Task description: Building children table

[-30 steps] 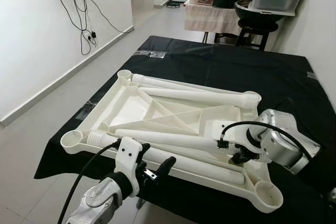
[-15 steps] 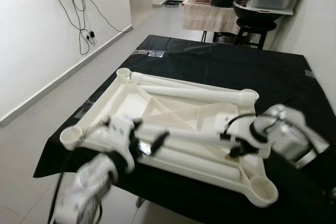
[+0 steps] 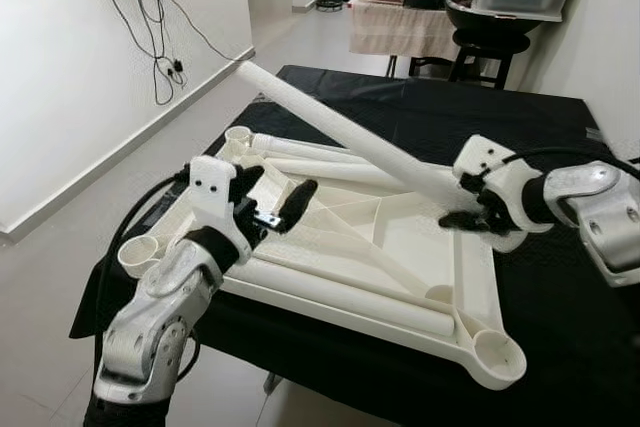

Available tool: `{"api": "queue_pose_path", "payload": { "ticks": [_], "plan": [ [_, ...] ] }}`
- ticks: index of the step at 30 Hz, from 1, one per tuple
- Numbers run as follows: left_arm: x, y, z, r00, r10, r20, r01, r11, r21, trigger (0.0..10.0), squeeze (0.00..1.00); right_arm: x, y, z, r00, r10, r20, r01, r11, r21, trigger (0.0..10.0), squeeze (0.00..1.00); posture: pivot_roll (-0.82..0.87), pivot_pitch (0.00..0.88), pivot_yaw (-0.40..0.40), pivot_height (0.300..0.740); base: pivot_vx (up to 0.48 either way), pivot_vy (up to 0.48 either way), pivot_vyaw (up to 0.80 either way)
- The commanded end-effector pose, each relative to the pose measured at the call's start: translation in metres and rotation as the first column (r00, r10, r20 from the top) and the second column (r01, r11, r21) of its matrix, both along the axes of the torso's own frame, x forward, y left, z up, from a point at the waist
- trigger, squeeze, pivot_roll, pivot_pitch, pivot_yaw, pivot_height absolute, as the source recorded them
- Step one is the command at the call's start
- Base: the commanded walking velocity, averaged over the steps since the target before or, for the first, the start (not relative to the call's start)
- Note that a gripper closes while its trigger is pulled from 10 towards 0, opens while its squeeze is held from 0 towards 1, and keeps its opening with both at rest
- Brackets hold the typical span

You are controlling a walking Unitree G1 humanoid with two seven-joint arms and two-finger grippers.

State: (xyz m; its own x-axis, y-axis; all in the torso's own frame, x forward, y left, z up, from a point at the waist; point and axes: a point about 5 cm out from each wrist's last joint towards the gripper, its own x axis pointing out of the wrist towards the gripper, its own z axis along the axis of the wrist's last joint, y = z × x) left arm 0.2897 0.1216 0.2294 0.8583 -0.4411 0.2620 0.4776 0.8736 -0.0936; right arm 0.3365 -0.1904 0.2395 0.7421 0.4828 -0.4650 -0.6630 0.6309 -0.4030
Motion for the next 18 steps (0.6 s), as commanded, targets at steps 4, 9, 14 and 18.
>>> {"api": "queue_pose_path", "payload": {
  "ticks": [4, 9, 14, 18],
  "plan": [
    [0.01, 0.007, 0.014, 0.998, 0.037, 0.045, -0.034, 0.997, -0.071, 10.0, 1.0, 0.011, 0.028, 0.001, 0.989, -0.094, 0.111, 0.069, 0.975, 0.209, 10.0, 0.0, 0.01, 0.0, 0.01, 0.74, 0.0, 0.0, 0.0],
    [0.019, 0.01, 0.03, 0.995, 0.045, 0.094, -0.036, 0.995, -0.098, 10.0, 1.0, 0.008, 0.049, -0.004, 0.987, -0.086, 0.137, 0.041, 0.951, 0.307, 10.0, 0.0, 0.01, 0.0, 0.012, 0.74, 0.0, 0.0, 0.0],
    [0.027, 0.014, 0.045, 0.99, 0.048, 0.133, -0.035, 0.994, -0.099, 10.0, 1.0, -0.001, 0.065, -0.007, 0.989, 0.025, 0.144, -0.065, 0.958, 0.28, 10.0, 0.0, 0.0, 0.0, 0.018, 0.74, 0.0, 0.0, 0.0],
    [0.033, 0.018, 0.054, 0.988, 0.051, 0.148, -0.038, 0.995, -0.094, 10.0, 1.0, -0.007, 0.075, -0.009, 0.983, 0.085, 0.163, -0.125, 0.959, 0.255, 10.0, 0.0, 0.0, 0.0, 0.023, 0.74, 0.0, 0.0, 0.0]
  ]
}}
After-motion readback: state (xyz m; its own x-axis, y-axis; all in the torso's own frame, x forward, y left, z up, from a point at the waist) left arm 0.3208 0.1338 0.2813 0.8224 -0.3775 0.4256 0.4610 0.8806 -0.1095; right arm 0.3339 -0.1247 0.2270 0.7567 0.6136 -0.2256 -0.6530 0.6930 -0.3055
